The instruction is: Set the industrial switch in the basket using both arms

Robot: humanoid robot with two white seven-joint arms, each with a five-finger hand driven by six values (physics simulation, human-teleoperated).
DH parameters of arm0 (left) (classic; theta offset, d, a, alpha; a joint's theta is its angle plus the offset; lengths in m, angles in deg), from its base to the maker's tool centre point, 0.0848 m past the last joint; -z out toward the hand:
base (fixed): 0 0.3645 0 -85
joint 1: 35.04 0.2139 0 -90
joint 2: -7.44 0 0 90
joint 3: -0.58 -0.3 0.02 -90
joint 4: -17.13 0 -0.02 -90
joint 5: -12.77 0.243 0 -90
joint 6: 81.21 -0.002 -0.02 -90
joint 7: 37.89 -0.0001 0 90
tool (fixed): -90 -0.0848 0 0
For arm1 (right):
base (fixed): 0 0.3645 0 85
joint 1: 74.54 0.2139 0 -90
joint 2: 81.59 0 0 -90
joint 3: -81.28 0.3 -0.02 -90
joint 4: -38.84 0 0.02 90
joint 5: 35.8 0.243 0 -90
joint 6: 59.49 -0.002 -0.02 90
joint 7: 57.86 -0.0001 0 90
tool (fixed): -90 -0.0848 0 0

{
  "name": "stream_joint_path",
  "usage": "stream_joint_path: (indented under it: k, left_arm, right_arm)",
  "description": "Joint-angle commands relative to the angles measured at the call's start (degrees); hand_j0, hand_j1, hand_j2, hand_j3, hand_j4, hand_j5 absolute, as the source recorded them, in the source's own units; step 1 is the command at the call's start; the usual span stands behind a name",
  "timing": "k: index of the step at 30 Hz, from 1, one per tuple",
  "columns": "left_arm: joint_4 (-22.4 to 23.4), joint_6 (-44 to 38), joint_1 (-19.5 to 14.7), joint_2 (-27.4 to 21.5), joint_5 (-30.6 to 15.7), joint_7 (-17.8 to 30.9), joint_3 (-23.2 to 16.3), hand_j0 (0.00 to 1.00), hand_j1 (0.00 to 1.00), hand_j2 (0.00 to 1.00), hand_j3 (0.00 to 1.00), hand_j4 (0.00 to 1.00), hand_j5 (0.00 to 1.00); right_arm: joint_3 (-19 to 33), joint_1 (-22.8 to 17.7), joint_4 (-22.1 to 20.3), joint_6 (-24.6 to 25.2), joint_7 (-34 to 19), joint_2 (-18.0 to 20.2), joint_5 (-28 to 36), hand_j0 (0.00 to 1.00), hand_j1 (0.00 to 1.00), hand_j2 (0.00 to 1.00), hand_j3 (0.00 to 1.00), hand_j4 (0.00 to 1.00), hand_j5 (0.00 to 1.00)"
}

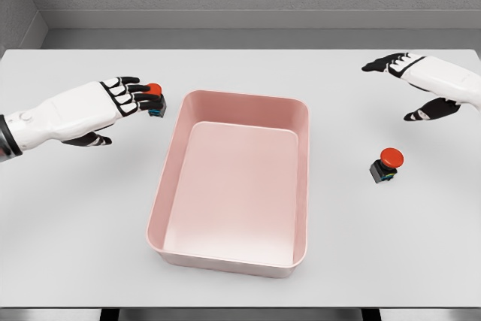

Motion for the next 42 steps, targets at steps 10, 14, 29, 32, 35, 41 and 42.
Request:
stream_joint_path:
  k: [10, 14, 29, 32, 35, 41, 42]
  left_arm:
    - [12.64, -0.04, -8.88, 9.05, 2.73, 0.05, -5.35, 1.00, 1.00, 1.00, 1.00, 1.00, 1.00]
    - [19.33, -0.04, -10.63, 14.41, 5.54, 0.05, -5.97, 1.00, 1.00, 1.00, 1.00, 1.00, 1.00]
    - [31.28, -0.04, -15.03, 21.27, 8.79, -0.47, -7.55, 1.00, 1.00, 1.00, 1.00, 1.00, 1.00]
    - [35.94, -0.04, -16.96, 22.59, 8.79, -0.47, -7.64, 1.00, 1.00, 1.00, 1.00, 1.00, 1.00]
    - [36.82, -0.04, -17.14, 23.29, 8.97, -0.47, -7.64, 1.00, 1.00, 1.00, 1.00, 1.00, 1.00]
    - [37.00, -0.04, -17.14, 24.35, 8.97, -0.47, -8.69, 1.00, 1.00, 1.00, 1.00, 1.00, 1.00]
    - [37.00, -0.04, -17.05, 24.35, 8.97, -0.47, -8.69, 0.99, 0.99, 0.99, 0.99, 0.99, 0.99]
  right_arm:
    - [-3.78, 0.09, -1.27, 0.08, -0.07, 5.22, 0.48, 1.00, 1.00, 1.00, 1.00, 1.00, 1.00]
    - [-6.33, -0.79, -1.45, 0.08, -0.16, 5.13, 0.48, 1.00, 1.00, 1.00, 1.00, 1.00, 1.00]
    - [-5.98, -5.62, -10.50, 0.08, -0.33, 9.52, 0.57, 1.00, 1.00, 1.00, 1.00, 1.00, 1.00]
    - [-5.89, -5.89, -11.65, 0.08, -0.16, 10.05, 0.57, 1.00, 1.00, 1.00, 1.00, 1.00, 1.00]
    - [-5.98, -6.15, -12.26, 0.08, -0.16, 10.14, 0.57, 1.00, 1.00, 1.00, 1.00, 1.00, 1.00]
    - [-6.06, -7.56, -14.11, 0.08, -0.33, 10.14, 0.57, 1.00, 1.00, 1.00, 1.00, 1.00, 1.00]
    - [-6.06, -7.56, -14.11, 0.08, -0.33, 10.14, 0.57, 1.00, 1.00, 1.00, 1.00, 1.00, 1.00]
